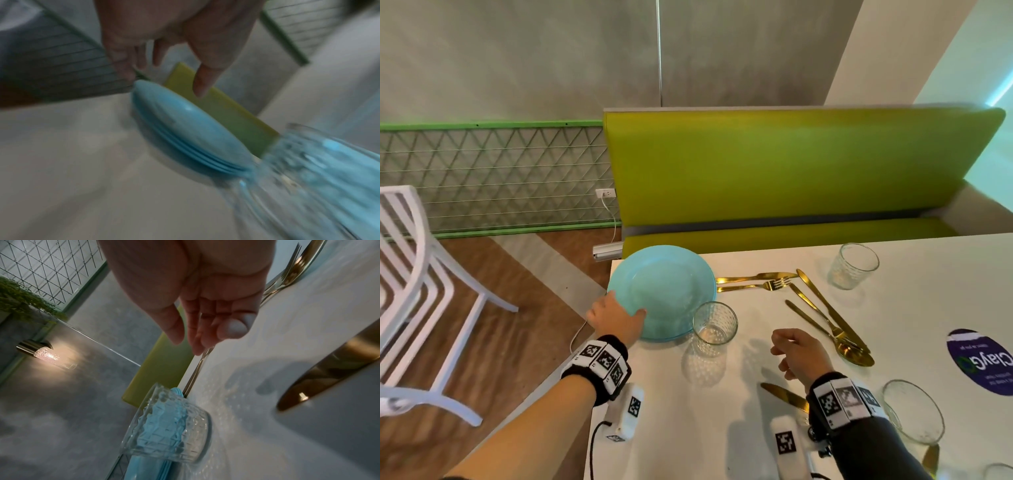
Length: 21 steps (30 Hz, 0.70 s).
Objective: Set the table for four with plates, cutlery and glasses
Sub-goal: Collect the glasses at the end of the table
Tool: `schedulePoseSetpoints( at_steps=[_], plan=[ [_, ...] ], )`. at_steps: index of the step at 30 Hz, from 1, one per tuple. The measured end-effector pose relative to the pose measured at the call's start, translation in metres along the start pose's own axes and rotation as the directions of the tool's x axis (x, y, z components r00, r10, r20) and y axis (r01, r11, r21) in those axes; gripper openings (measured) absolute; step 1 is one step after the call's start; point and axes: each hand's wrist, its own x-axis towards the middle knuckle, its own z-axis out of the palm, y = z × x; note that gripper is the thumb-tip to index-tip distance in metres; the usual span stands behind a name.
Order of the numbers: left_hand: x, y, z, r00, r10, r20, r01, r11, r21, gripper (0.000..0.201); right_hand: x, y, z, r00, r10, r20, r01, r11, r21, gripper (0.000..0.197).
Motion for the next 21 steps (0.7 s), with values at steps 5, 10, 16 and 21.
schedulePoseSetpoints(
  at_steps=[5, 10, 16, 21],
  plan=[
    [-0.059, 0.018, 0.014, 0.879, 0.384, 0.283, -0.344, 0.921, -0.181, 0.093, -0.015, 0.014, -0.011, 0.999, 0.027, -0.018, -0.027, 0.999, 0.021, 0.014],
    [-0.071, 0.029, 0.041, 0.866, 0.35, 0.358, -0.293, 0.934, -0.205, 0.111, -0.033, 0.022, -0.013, 0.998, 0.054, 0.011, -0.055, 0.992, 0.113, 0.007],
    [-0.071, 0.044, 0.057, 0.9, 0.34, 0.274, -0.284, 0.932, -0.223, 0.092, -0.039, 0.05, -0.017, 0.999, 0.053, -0.012, -0.052, 0.997, 0.051, 0.008],
    [-0.074, 0.039, 0.057, 0.906, 0.336, 0.257, -0.281, 0.932, -0.229, 0.087, -0.046, 0.073, -0.023, 0.997, 0.061, -0.042, -0.058, 0.996, 0.064, 0.015]
  ],
)
